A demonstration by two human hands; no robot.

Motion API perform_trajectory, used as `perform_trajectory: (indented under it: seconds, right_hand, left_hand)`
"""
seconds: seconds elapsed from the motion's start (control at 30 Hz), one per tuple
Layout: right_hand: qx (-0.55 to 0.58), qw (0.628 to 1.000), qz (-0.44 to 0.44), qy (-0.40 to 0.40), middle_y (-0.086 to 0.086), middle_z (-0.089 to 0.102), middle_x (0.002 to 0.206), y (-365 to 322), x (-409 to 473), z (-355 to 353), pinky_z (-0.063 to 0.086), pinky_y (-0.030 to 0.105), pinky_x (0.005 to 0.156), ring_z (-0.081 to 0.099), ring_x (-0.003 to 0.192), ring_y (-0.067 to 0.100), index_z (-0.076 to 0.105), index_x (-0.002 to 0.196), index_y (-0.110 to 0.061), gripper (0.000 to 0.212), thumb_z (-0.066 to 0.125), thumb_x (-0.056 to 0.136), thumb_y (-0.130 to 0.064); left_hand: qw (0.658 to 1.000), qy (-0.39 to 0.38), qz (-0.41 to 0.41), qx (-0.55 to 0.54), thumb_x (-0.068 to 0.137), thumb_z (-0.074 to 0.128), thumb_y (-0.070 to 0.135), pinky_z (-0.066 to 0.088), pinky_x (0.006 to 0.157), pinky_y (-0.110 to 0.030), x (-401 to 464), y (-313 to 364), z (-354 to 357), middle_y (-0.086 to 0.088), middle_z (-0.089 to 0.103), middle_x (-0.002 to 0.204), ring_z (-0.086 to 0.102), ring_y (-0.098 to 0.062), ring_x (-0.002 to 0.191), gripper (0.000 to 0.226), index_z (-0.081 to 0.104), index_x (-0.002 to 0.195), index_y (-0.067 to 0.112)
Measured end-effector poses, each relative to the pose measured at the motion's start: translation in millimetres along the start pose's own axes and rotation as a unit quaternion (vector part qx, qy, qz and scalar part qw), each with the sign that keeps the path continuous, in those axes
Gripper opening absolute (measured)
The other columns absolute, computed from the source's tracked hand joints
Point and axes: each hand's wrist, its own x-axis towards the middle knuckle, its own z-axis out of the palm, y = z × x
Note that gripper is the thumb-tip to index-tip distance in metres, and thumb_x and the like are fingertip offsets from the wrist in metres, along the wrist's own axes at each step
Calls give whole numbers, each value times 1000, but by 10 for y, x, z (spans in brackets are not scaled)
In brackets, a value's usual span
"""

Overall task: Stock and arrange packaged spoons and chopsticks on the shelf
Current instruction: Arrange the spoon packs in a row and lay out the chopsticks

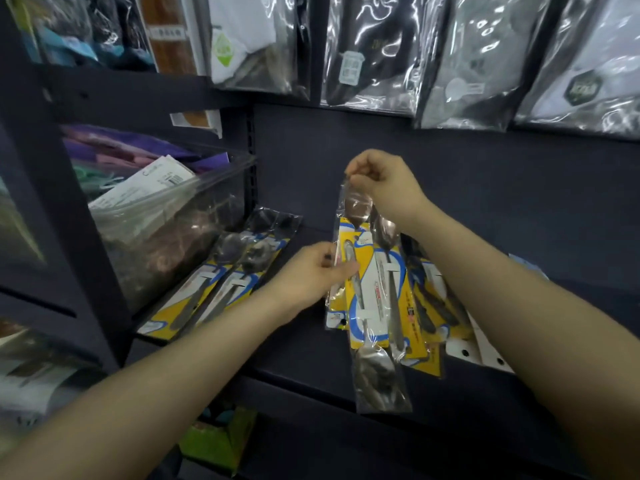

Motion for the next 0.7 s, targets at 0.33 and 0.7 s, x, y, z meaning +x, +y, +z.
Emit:
perform_trajectory:
  seconds: [0.33,0.7]
  right_hand:
    - [-247,968,-16,-37,13,49,129,206,-374,106,36,42,104,45,122,32,52,126,-13,57,52,82,-49]
    - [-354,871,91,-328,0,5,159,325,-903,313,12,45,118,5,146,25,16,148,-30,66,42,90,-46]
  left_hand:
    - [991,123,-39,36,83,64,17,36,56,-28,139,-138,-134,-9,52,70,47,-15,59,14,58,76,6]
    - [908,244,33,340,91,51,20,32,58,-33,107,-63,-585,-20,53,67,51,-32,67,35,57,76,-10]
